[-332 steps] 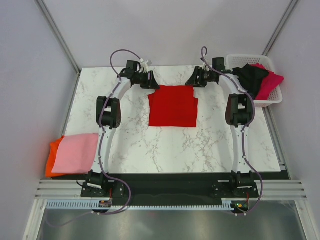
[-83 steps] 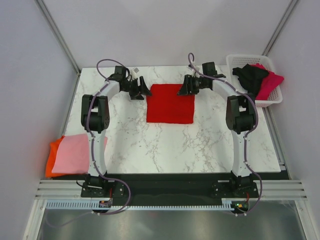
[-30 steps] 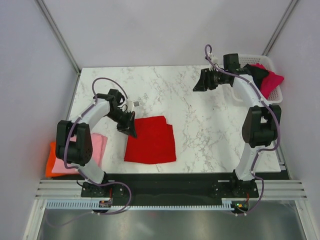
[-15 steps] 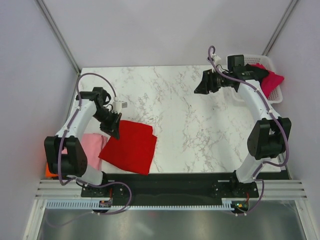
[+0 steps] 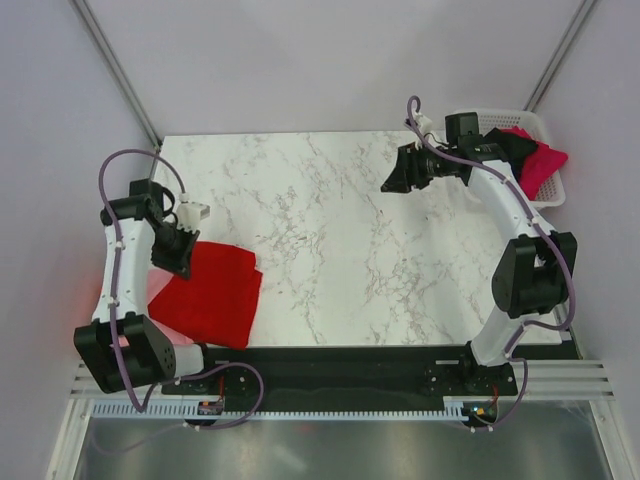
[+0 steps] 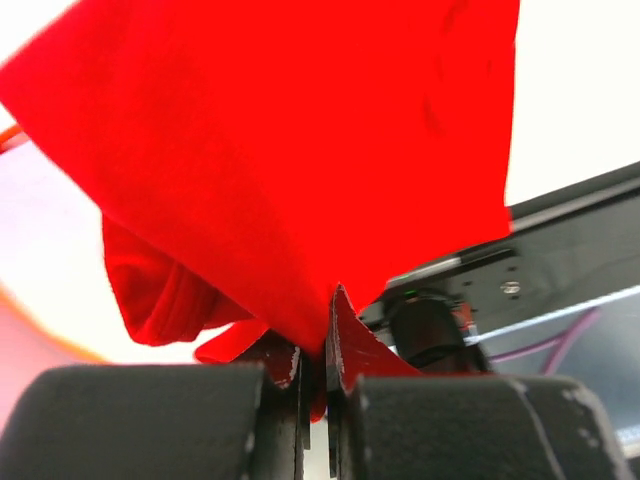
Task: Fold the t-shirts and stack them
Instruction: Neatly place the folded tshirt to the corner
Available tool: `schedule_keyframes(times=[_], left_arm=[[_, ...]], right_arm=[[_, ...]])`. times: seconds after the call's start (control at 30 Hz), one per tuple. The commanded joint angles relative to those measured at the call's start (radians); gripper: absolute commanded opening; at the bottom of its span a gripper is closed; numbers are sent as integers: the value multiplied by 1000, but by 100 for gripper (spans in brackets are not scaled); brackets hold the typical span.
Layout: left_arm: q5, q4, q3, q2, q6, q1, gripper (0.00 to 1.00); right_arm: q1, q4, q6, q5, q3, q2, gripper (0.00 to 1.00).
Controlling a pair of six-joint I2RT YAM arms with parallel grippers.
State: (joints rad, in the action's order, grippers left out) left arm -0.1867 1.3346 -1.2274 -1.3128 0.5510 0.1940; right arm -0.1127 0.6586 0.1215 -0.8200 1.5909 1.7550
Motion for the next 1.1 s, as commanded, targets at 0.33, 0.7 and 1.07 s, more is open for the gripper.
schedule_keyframes(times=[0.33, 0.7, 1.07], left_arm=[[181, 206, -128, 47, 271, 185, 2], [227, 202, -172, -14, 374, 323, 2], [308, -26, -208, -216, 334, 404, 2]], right_arm=[[-30, -22, 32, -45, 27, 27, 59], [-39, -22, 52, -59, 34, 52, 59], [-51, -40, 41, -77, 32, 80, 58]])
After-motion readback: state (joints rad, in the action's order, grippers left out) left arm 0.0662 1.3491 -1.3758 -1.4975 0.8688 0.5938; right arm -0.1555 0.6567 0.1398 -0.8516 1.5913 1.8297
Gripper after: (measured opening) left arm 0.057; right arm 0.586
